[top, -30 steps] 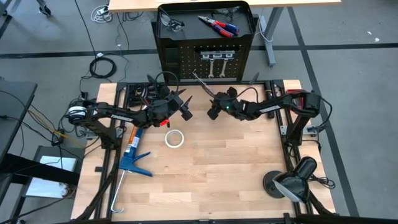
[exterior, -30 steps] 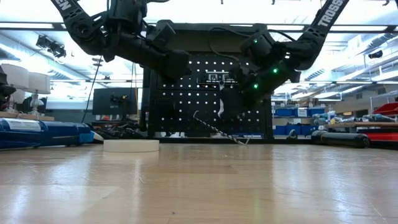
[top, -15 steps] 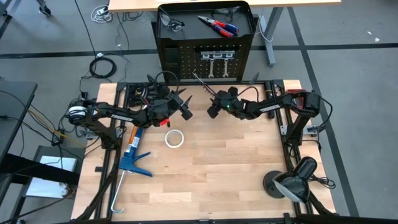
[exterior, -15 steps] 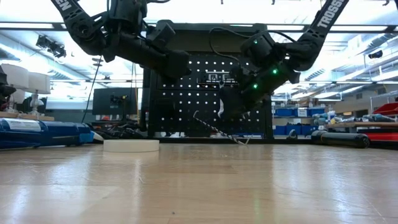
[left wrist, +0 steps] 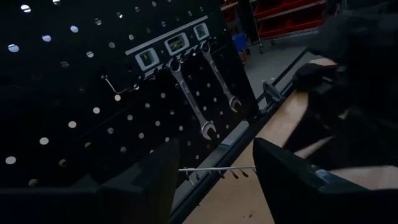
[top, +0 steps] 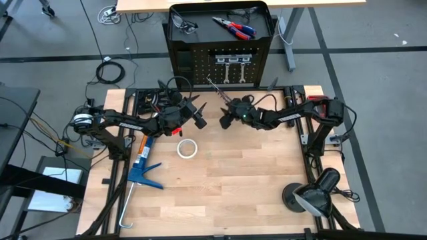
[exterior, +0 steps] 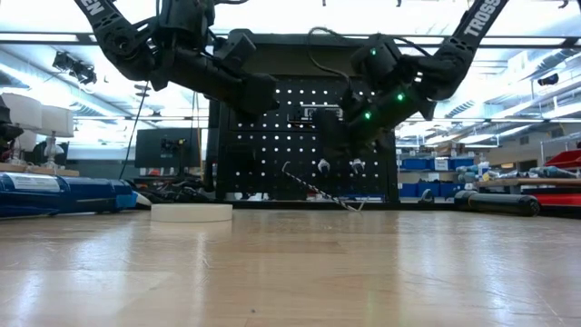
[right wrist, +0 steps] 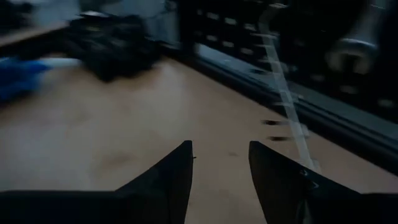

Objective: Hang tools onto peg board
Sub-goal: Unhang the right wrench from the peg board

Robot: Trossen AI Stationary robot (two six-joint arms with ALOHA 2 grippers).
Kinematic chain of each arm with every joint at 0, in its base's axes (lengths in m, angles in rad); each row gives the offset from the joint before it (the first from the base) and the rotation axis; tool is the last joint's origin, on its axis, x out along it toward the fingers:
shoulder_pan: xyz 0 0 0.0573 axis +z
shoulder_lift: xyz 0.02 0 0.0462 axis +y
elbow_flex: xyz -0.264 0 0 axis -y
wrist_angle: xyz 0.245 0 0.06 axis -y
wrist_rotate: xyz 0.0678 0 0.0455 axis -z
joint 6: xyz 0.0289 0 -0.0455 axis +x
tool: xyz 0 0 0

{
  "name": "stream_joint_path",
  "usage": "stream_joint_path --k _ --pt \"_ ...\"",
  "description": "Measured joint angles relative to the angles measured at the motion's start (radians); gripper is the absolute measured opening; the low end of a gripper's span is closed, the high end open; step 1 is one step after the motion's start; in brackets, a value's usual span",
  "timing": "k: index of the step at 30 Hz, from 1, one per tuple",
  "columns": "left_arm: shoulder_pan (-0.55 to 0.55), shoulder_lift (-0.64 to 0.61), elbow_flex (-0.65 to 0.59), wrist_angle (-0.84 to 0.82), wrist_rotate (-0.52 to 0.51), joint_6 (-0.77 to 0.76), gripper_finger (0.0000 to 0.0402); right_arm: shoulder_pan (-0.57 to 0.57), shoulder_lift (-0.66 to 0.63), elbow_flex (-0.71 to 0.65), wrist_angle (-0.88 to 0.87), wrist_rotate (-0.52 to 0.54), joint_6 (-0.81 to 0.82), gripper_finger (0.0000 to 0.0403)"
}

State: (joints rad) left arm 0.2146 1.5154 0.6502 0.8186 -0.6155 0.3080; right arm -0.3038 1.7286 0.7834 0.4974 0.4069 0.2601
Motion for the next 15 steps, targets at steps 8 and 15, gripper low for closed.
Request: stream_joint_path --k 8,15 --pt "0.011 0.000 0.000 -0.001 0.000 0.000 0.0211 0.005 -0.001 0.000 0.033 0.028 -0.143 0.0166" --pt "0.014 0.000 0.000 -0.028 0.000 -0.002 0.0211 0.011 -0.008 0.009 0.044 0.029 -0.286 0.0166"
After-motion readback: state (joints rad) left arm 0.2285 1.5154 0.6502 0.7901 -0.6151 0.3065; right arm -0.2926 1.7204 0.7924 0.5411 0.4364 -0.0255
